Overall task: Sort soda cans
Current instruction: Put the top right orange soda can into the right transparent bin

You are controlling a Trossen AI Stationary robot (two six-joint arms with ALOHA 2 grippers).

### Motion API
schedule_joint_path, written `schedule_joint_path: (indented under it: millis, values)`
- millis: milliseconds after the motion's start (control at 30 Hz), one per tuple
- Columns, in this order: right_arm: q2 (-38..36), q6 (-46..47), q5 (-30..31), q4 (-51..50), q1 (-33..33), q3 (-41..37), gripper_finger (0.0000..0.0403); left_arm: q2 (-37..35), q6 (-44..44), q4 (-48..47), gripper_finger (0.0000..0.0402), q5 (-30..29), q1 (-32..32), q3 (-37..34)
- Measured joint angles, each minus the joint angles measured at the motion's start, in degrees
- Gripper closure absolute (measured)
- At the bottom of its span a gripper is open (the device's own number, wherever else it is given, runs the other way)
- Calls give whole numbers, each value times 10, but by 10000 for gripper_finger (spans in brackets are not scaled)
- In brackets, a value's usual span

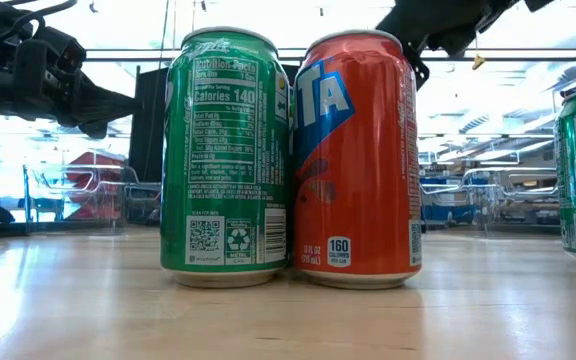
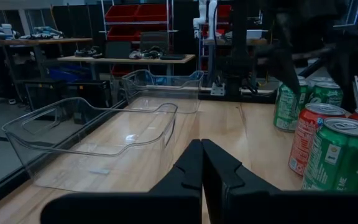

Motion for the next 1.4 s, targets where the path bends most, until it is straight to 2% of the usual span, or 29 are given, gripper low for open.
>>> schedule_joint_path:
  millis: [267, 567, 833, 1067, 1233, 1400]
  values:
    - [76, 2, 0, -96, 6, 88, 78, 0, 0, 0, 400, 0, 0, 0]
    - [133, 0, -1, -156, 6, 133, 80, 0, 0, 0, 400, 0, 0, 0]
    - [131, 32, -2, -156, 1, 134, 118, 0, 0, 0, 400, 0, 0, 0]
    - [121, 110, 2, -167, -3, 133, 121, 0, 0, 0, 400, 0, 0, 0]
    - [67, 160, 55, -215, -3, 134, 121, 0, 0, 0, 400, 0, 0, 0]
    - [12, 193, 158, -349, -7, 171, 121, 0, 0, 0, 400, 0, 0, 0]
